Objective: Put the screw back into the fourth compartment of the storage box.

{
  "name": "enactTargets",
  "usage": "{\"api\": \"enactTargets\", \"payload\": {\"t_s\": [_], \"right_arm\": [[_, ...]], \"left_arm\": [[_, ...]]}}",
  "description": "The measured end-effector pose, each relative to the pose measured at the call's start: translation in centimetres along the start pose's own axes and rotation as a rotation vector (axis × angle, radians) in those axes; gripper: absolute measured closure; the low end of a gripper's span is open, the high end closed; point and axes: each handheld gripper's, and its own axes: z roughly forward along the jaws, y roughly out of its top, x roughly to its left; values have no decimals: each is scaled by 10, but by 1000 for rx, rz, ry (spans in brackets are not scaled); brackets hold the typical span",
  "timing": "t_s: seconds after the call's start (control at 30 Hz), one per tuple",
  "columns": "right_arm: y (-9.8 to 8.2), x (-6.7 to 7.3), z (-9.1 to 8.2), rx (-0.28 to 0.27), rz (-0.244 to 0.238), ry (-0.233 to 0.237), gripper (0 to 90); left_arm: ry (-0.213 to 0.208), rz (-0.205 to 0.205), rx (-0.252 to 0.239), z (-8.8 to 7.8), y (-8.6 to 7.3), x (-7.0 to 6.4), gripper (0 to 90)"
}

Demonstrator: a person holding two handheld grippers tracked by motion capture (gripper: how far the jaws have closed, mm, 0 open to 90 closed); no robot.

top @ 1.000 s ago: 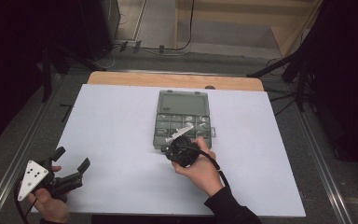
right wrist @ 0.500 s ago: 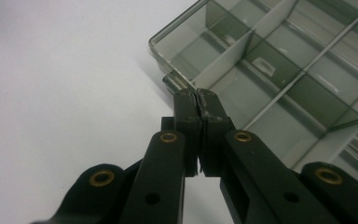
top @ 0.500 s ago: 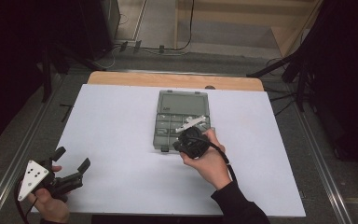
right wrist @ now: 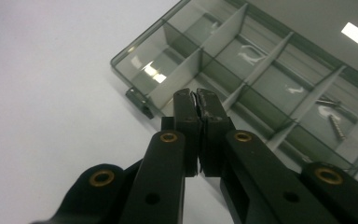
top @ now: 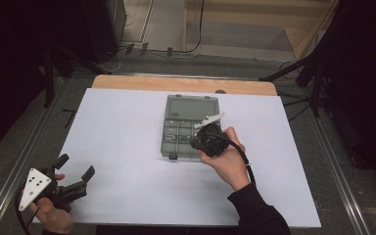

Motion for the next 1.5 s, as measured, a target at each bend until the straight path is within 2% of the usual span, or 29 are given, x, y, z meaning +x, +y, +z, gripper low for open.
{"api": "enactTargets", "payload": {"t_s": [0.67, 1.17, 1.5], "right_arm": [[7, -43, -4, 3, 72, -75, 899], [3, -75, 15, 33, 127, -146, 899], [3, -81, 33, 54, 139, -173, 899]], "left_arm": [[0, -2, -2, 0, 0, 0, 65], [1, 0, 1, 0, 0, 0, 65], [2, -4, 0, 0, 0, 1, 65]]}}
